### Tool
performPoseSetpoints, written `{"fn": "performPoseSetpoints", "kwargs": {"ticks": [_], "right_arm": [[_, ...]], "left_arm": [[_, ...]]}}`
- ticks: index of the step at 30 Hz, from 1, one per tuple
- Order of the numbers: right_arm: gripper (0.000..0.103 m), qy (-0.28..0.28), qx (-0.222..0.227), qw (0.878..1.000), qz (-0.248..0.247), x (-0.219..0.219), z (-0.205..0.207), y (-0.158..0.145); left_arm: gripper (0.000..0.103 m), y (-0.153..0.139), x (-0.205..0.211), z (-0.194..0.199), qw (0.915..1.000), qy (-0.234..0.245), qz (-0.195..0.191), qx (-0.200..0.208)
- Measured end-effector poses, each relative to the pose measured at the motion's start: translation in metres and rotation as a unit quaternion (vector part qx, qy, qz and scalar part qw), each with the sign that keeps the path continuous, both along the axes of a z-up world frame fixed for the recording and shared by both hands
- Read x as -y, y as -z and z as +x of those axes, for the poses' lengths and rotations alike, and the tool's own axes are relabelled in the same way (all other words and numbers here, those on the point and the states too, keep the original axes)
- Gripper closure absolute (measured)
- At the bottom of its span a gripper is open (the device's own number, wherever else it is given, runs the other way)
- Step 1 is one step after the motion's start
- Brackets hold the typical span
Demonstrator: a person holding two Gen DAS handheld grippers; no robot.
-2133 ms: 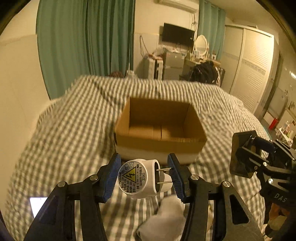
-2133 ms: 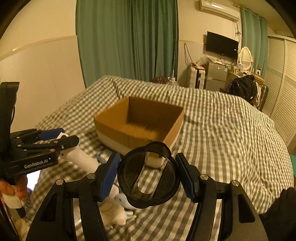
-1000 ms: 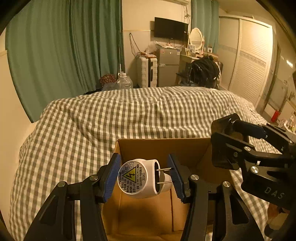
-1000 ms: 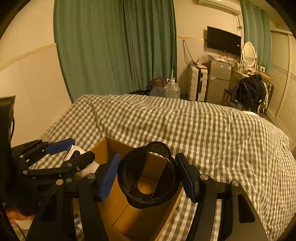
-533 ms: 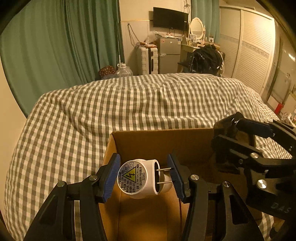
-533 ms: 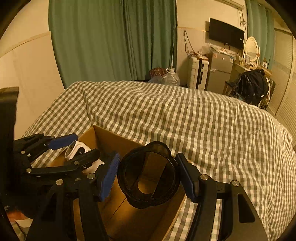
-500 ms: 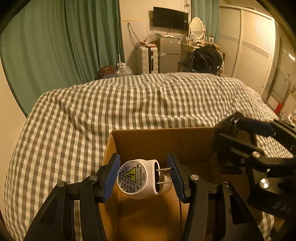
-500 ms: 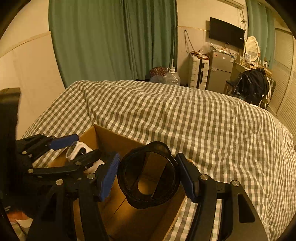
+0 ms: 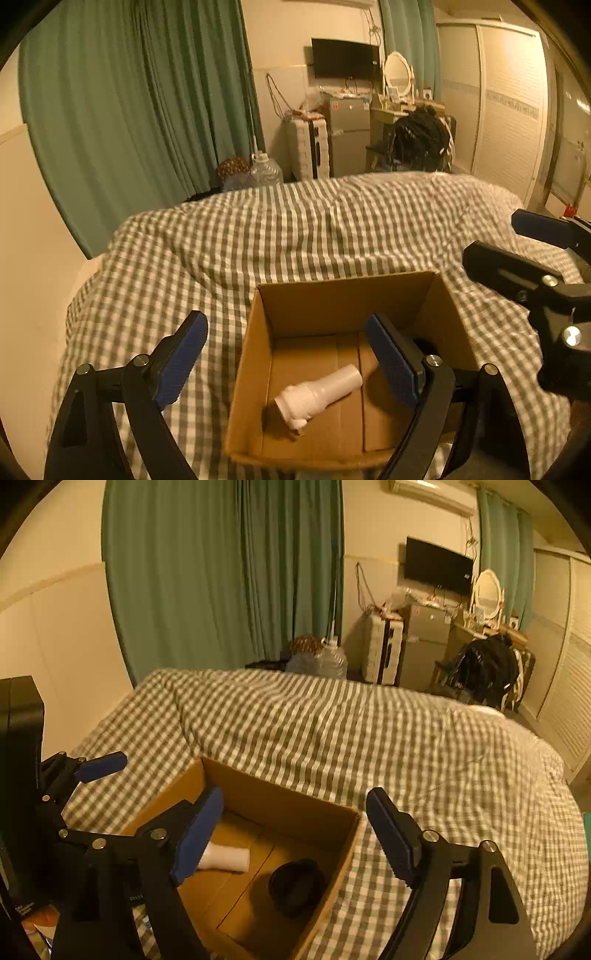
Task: Organize objects
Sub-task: 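Carry the hair dryer and black cup into the box and release both, then grasp the white knit glove with the left gripper while the right grasps the tape roll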
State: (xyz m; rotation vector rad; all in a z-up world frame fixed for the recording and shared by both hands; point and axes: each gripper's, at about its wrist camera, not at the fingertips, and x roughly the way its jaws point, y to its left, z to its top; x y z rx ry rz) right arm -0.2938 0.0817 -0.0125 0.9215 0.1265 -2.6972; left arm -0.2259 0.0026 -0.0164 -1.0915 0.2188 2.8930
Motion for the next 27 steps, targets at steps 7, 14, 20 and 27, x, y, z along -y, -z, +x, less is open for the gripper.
{"fn": "performPoseSetpoints", "kwargs": {"ticks": [7, 14, 20, 27], "right_arm": [[0.014, 0.007, -0.049, 0.999, -0.002, -0.006, 0.054, -0.055], [0.011, 0.010, -0.090, 0.996, -0.007, -0.010, 0.111, -0.098], [0.009, -0.007, -0.091, 0.996, 0.003, -0.007, 0.154, -0.107], [0.009, -0.030, -0.048, 0.998, 0.037, -0.011, 0.194, -0.067]], "left_arm": [[0.005, -0.052, 0.007, 0.052, 0.9990, -0.002, 0.007, -0.044], [0.003, -0.090, 0.013, 0.101, 0.9975, -0.002, 0.015, -0.069], [0.002, -0.088, 0.022, 0.139, 0.9976, -0.006, 0.005, -0.069], [0.002, -0.036, 0.030, 0.180, 0.9992, -0.022, 0.001, -0.033]]}}
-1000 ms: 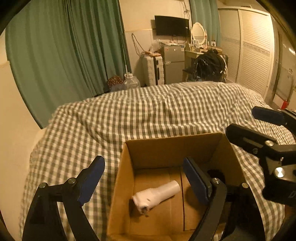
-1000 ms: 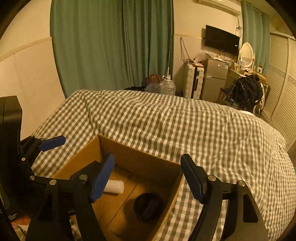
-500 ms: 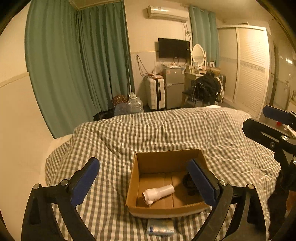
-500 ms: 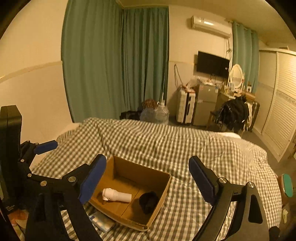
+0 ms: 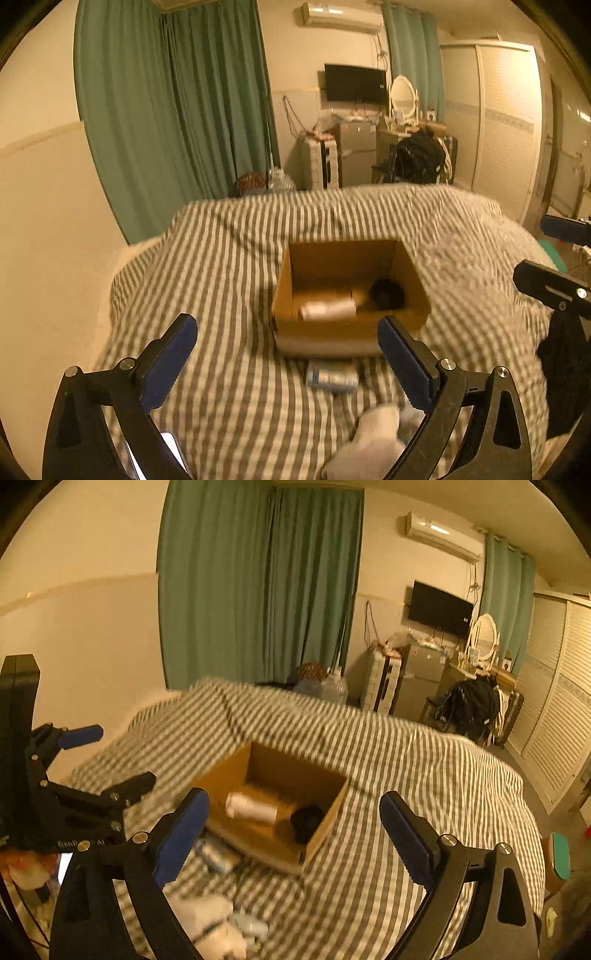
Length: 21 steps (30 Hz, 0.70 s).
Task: Organize objects
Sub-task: 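Grasp the white knit glove with the left gripper while the right grasps the tape roll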
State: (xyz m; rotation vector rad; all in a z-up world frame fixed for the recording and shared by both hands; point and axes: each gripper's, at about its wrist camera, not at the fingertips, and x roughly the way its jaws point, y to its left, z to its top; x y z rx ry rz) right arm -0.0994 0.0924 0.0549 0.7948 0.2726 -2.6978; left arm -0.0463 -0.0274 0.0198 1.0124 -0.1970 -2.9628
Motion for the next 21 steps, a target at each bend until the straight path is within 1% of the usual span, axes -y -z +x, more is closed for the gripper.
{"fn": "performPoseSetpoints", "kwargs": {"ticks": [7, 10, 13, 16, 18, 19, 21], "right_arm": [[0.009, -0.016, 0.060, 0.997, 0.041, 0.004, 0.026, 0.069], [0.009, -0.026, 0.087, 0.995, 0.048, 0.010, 0.035, 0.093], [0.009, -0.030, 0.109, 0.992, 0.058, 0.014, 0.041, 0.117], [0.009, -0.022, 0.124, 0.990, 0.056, 0.010, 0.038, 0.129], [0.009, -0.018, 0.133, 0.990, 0.049, 0.005, 0.040, 0.136], [0.009, -0.016, 0.135, 0.990, 0.048, 0.004, 0.037, 0.138], [0.009, -0.012, 0.137, 0.989, 0.047, 0.003, 0.036, 0.140]], "left_arm": [[0.002, 0.065, -0.009, 0.033, 0.9990, -0.003, 0.005, 0.045], [0.002, 0.092, -0.018, 0.039, 0.9971, 0.013, 0.009, 0.075], [0.002, 0.110, -0.028, 0.041, 0.9951, 0.027, 0.009, 0.095], [0.002, 0.123, -0.037, 0.041, 0.9927, 0.046, 0.006, 0.111], [0.002, 0.133, -0.043, 0.039, 0.9907, 0.053, -0.003, 0.125], [0.002, 0.138, -0.044, 0.038, 0.9900, 0.054, -0.003, 0.130], [0.003, 0.146, -0.043, 0.038, 0.9888, 0.061, 0.010, 0.136]]}}
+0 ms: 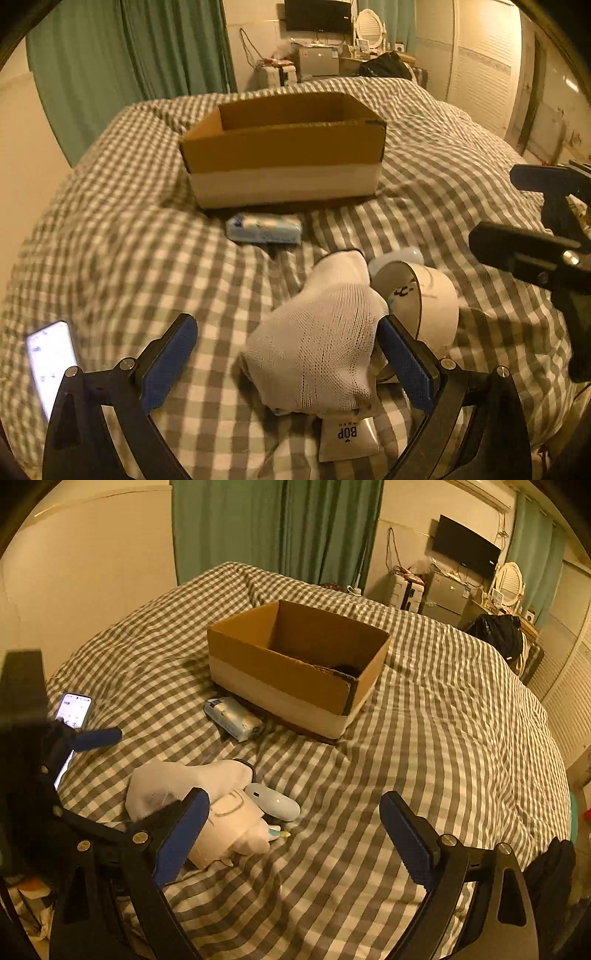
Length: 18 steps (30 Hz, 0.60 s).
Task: Organize objects
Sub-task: 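Grasp the white knit glove with the left gripper while the right grasps the tape roll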
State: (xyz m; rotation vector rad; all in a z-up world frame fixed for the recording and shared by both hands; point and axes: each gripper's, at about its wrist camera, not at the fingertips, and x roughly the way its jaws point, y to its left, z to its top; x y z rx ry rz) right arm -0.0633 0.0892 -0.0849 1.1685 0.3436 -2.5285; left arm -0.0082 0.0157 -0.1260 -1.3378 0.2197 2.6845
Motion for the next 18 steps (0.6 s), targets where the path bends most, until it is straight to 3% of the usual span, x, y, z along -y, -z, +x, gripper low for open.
{"fn": "performPoseSetpoints", "kwargs": {"ticks": [1, 4, 5, 9, 15, 18], "right_arm": [[0.009, 0.001, 0.001, 1.000, 0.000, -0.001, 0.000, 0.001], [0.009, 0.001, 0.004, 1.000, -0.002, 0.000, 0.001, 0.005], [0.009, 0.000, 0.005, 1.000, -0.001, 0.000, 0.001, 0.006], [0.009, -0.002, 0.008, 1.000, -0.006, 0.005, 0.002, 0.008], [0.009, -0.015, 0.017, 1.000, -0.009, 0.017, 0.004, 0.012], [0.009, -0.027, 0.027, 0.999, -0.005, 0.028, 0.003, 0.019]], "left_arm": [[0.005, 0.003, 0.001, -0.001, 1.0000, 0.003, 0.008, 0.002], [0.031, 0.007, 0.003, -0.003, 0.9987, 0.023, 0.043, 0.014], [0.034, 0.007, 0.004, -0.003, 0.9987, 0.024, 0.044, 0.013], [0.039, -0.004, 0.011, 0.001, 0.9985, 0.019, 0.051, 0.003], [0.039, -0.034, 0.035, 0.012, 0.9977, -0.012, 0.049, -0.045], [0.040, -0.035, 0.040, 0.012, 0.9975, -0.015, 0.052, -0.045]]}}
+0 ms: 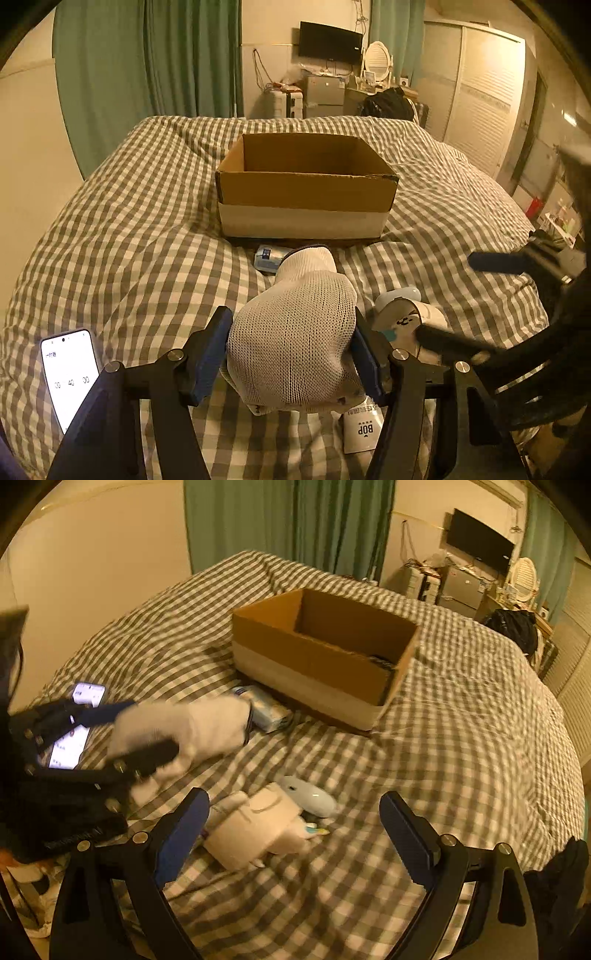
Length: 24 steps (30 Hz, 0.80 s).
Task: Organize objects
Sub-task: 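Grasp the white knit glove with the left gripper while the right grasps the tape roll, then carry the glove and tape roll into the box and release both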
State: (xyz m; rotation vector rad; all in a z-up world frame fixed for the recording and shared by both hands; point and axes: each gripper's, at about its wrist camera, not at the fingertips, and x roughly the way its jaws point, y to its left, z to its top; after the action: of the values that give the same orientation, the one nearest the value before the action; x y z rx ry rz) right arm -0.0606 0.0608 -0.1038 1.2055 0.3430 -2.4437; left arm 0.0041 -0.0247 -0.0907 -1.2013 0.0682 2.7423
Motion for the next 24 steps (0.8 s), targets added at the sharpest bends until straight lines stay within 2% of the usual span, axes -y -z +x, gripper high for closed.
{"fn": "performPoseSetpoints", "kwargs": {"ticks": [2, 4, 6, 14, 18, 24], "right_arm": [[0.010, -0.004, 0.011, 1.000, 0.008, 0.007, -0.003, 0.009], [0.017, -0.008, 0.029, 0.999, 0.012, 0.011, -0.005, 0.019], [0.038, -0.018, 0.042, 0.999, 0.022, 0.014, -0.004, 0.027], [0.080, -0.038, 0.029, 0.998, 0.045, 0.009, 0.002, 0.023], [0.091, -0.035, 0.028, 0.998, 0.043, 0.002, 0.000, 0.018], [0.092, -0.030, 0.050, 0.996, 0.060, -0.005, -0.003, 0.028]], "left_arm": [[0.040, 0.003, 0.003, 0.000, 1.0000, -0.005, 0.000, 0.005], [0.040, 0.006, 0.008, -0.001, 0.9999, -0.007, 0.007, 0.009], [0.040, 0.006, 0.012, -0.001, 0.9999, -0.011, 0.007, 0.010], [0.040, 0.007, 0.018, -0.001, 0.9997, -0.017, 0.011, 0.012], [0.040, 0.006, 0.017, -0.001, 0.9998, -0.015, 0.010, 0.012], [0.040, 0.007, 0.015, -0.001, 0.9998, -0.014, 0.011, 0.014]]}}
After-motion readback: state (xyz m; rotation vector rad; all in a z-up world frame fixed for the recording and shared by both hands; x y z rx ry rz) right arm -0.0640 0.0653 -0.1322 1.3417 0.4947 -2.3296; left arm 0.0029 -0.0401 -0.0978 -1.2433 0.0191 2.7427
